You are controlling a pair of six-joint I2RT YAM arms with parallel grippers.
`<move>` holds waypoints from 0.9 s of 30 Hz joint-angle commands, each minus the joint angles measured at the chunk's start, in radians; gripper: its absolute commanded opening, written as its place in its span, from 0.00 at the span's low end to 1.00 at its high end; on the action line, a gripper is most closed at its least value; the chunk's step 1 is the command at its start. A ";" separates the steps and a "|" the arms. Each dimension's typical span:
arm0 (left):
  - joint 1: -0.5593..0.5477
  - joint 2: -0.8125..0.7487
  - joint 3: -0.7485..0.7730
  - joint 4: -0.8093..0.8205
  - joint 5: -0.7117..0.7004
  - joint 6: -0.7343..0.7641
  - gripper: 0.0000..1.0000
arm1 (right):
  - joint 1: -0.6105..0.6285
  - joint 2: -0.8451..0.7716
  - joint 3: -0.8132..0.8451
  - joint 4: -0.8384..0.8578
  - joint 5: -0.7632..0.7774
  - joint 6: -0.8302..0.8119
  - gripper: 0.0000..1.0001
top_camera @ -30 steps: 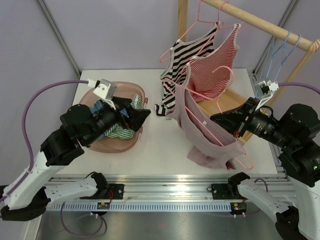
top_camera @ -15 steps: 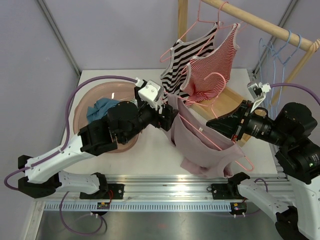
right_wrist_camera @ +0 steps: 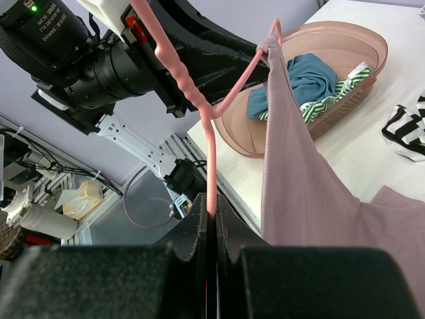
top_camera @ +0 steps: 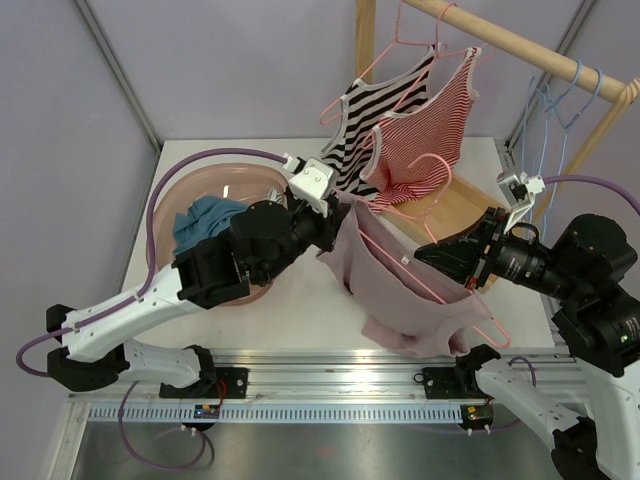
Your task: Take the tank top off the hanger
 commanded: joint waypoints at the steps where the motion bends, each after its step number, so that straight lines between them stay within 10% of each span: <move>1: -0.004 -0.009 0.005 0.051 -0.084 0.000 0.20 | 0.008 -0.009 0.005 0.062 0.009 -0.019 0.00; 3: -0.004 -0.013 0.002 0.046 -0.101 0.002 0.00 | 0.008 -0.011 0.001 0.057 0.018 -0.023 0.00; 16: 0.051 -0.072 -0.049 -0.012 -0.382 -0.127 0.00 | 0.008 -0.070 -0.059 -0.021 -0.014 -0.123 0.00; 27: 0.247 -0.156 -0.144 -0.092 -0.120 -0.299 0.00 | 0.006 -0.253 -0.214 0.149 -0.126 -0.165 0.00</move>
